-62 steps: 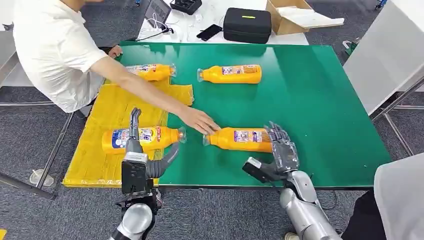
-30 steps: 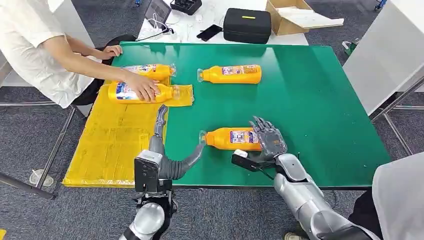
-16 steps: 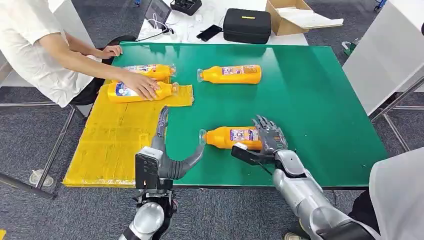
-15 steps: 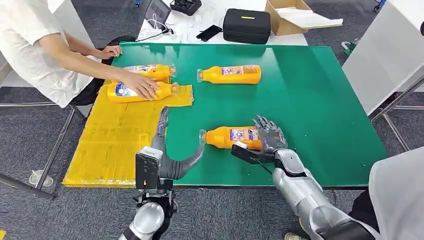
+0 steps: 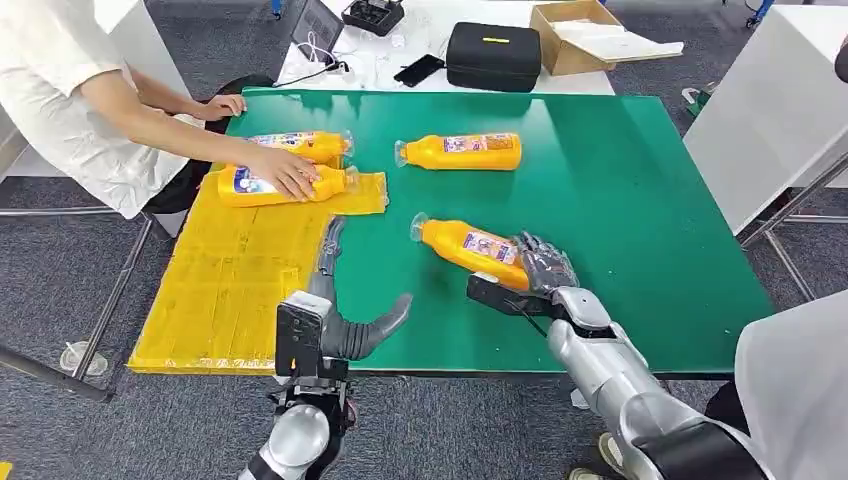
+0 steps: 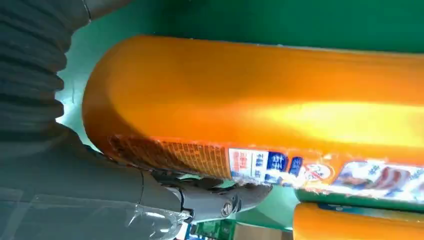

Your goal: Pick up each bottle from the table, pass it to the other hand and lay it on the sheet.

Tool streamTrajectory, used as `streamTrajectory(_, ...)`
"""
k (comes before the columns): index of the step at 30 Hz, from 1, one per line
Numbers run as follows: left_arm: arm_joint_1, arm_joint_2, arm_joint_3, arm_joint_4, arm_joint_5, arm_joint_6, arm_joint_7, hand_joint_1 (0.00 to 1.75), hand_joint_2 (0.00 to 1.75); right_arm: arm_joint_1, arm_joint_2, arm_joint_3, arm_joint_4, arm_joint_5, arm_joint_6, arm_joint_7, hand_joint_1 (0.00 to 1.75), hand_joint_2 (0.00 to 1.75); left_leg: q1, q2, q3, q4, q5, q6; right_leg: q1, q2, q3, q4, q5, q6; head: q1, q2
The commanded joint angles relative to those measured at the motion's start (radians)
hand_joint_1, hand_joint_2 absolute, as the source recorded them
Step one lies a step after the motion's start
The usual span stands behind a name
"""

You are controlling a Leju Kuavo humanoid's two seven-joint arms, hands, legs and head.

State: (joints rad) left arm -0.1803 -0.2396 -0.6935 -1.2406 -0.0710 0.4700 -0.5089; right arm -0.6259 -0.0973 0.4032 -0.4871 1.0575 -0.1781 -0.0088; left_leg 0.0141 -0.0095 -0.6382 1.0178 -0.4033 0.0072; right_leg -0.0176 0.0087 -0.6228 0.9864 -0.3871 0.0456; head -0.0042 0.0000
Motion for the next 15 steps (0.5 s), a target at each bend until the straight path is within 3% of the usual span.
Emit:
streamTrajectory(1,-0.04,0.011,-0.011,0.061,0.007,-0.007,0.006,0.0,1.75,0.023,-0.015,-0.002,0.104,-0.009,0.052,0.003,1.75,1.75,0.001,-0.002,0.002,-0.001,0.0,0.0,0.001,-0.004,0.003,-0.002,-0.001,-0.002,0.0,0.0)
streamTrajectory(8,-0.044,0.01,-0.009,0.066,0.019,-0.021,0.007,0.0,1.75,0.029,-0.02,-0.032,0.119,-0.06,0.109,-0.053,1.75,1.75,0.001,-0.004,0.003,-0.002,0.0,0.0,0.001,-0.005,0.005,-0.002,-0.001,-0.002,0.0,0.0)
streamTrajectory(15,-0.04,0.019,-0.009,0.058,0.037,-0.032,-0.012,0.0,1.75,0.079,-0.013,-0.156,0.066,-0.27,0.189,-0.286,1.75,1.75,0.001,-0.004,0.003,-0.002,0.0,0.0,0.002,-0.005,0.005,-0.003,-0.001,-0.002,0.0,0.0)
